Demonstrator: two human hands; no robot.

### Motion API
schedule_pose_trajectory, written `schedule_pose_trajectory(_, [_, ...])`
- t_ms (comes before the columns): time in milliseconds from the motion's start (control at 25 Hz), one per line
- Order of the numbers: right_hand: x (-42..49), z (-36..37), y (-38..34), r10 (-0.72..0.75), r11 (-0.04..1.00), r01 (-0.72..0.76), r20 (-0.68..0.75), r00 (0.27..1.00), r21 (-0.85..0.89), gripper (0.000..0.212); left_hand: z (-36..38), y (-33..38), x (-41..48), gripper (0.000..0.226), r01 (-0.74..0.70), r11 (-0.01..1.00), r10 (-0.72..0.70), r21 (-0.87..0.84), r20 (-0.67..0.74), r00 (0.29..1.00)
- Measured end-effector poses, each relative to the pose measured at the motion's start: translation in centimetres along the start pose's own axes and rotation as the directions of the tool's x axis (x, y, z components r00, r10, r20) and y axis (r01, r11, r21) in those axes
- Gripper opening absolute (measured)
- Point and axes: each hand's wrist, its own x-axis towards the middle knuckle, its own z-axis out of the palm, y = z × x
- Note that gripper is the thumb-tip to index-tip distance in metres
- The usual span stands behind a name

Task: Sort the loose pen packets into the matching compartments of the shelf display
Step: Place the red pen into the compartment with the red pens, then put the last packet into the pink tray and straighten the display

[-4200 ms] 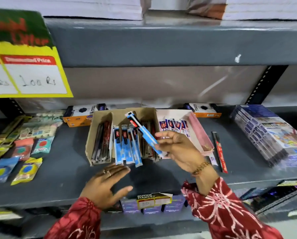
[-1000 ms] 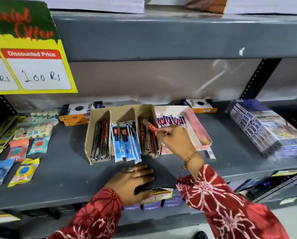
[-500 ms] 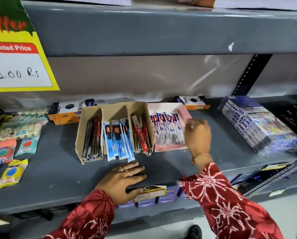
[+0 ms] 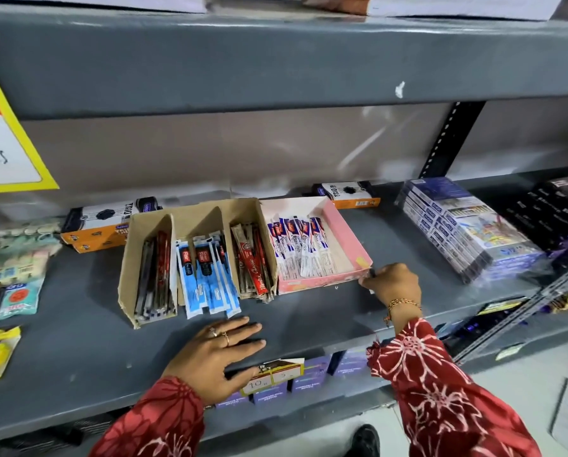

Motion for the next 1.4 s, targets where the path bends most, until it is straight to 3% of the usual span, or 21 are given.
schedule_pose_trajectory(240, [-0.7,0.3,-0.4,-0.035,0.995,0.025,-0.104,0.994,-0.094,0.036,-0.4,0.1,0.1,0.055,0.006,1.000,-0.005,-0.025,0.032,0.999])
schedule_pose_trajectory(400, [-0.9,-0.6,-0.2,0.018,0.998,-0.006,-0.171,0.985,0.067,0.035,-0.5,0.2,0.1,0.045,0.021,0.996,-0.019,-0.083,0.024,1.000])
schedule_pose_trajectory(520, [-0.8,-1.9,-0.7,0.014,0.962,0.054,-0.247,0.969,0.268,0.031,-1.6,1.3,0.7,0.044,0.192,0.963,-0.206,-0.189,-0.058,0.977])
schedule_pose_trajectory(600, [-1.3,-2.3,-1.4,-0.095,0.888,0.169,-0.190,0.977,0.428,0.030,-2.4,2.5,1.6,0.024,0.310,0.883,-0.386,-0.352,-0.170,0.907])
schedule_pose_trajectory(680, [-2.5,-2.4,-2.3,-0.315,0.779,0.271,-0.020,0.949,0.566,0.028,-3.5,3.6,3.4,0.012,0.411,0.644,-0.623,-0.646,-0.131,0.771])
schedule_pose_trajectory(760, [-3.8,-2.2,-3.2,-0.531,0.688,0.326,0.143,0.836,0.648,0.021,-4.6,4.3,5.6,0.018,0.304,0.186,-0.746,-0.934,0.067,0.663])
schedule_pose_trajectory(800, [-4.3,-2.1,-3.5,-0.597,0.662,0.330,0.207,0.775,0.673,0.020,-5.4,4.6,6.5,0.025,0.188,-0.034,-0.752,-0.982,0.149,0.643])
schedule_pose_trajectory(840, [-4.7,-1.9,-3.7,-0.636,0.647,0.318,0.260,0.727,0.693,0.019,-6.2,4.8,7.4,0.031,0.077,-0.193,-0.750,-0.978,0.197,0.631])
schedule_pose_trajectory(920, [-5.1,-1.7,-3.8,-0.662,0.659,0.302,0.339,0.669,0.689,0.019,-7.3,5.1,8.4,0.027,-0.053,-0.326,-0.767,-0.944,0.232,0.598])
schedule_pose_trajectory(1040, [-5.4,-1.6,-3.5,-0.656,0.712,0.330,0.418,0.628,0.620,0.018,-7.9,5.0,8.7,0.008,-0.130,-0.356,-0.829,-0.925,0.248,0.502])
schedule_pose_trajectory(1200, [-5.6,-1.4,-3.5,-0.634,0.743,0.328,0.459,0.622,0.583,0.008,-7.5,4.5,8.5,0.009,-0.161,-0.311,-0.890,-0.937,0.228,0.395])
schedule_pose_trajectory(1320, [-5.8,-1.2,-3.8,-0.606,0.746,0.253,0.472,0.640,0.615,0.009,-7.3,4.3,8.5,0.010,-0.166,-0.252,-0.904,-0.953,0.171,0.391])
schedule_pose_trajectory(1400, [-5.6,-1.0,-4.0,-0.576,0.753,0.212,0.469,0.670,0.622,0.016,-6.9,4.4,8.3,0.018,-0.142,-0.251,-0.865,-0.957,0.156,0.476])
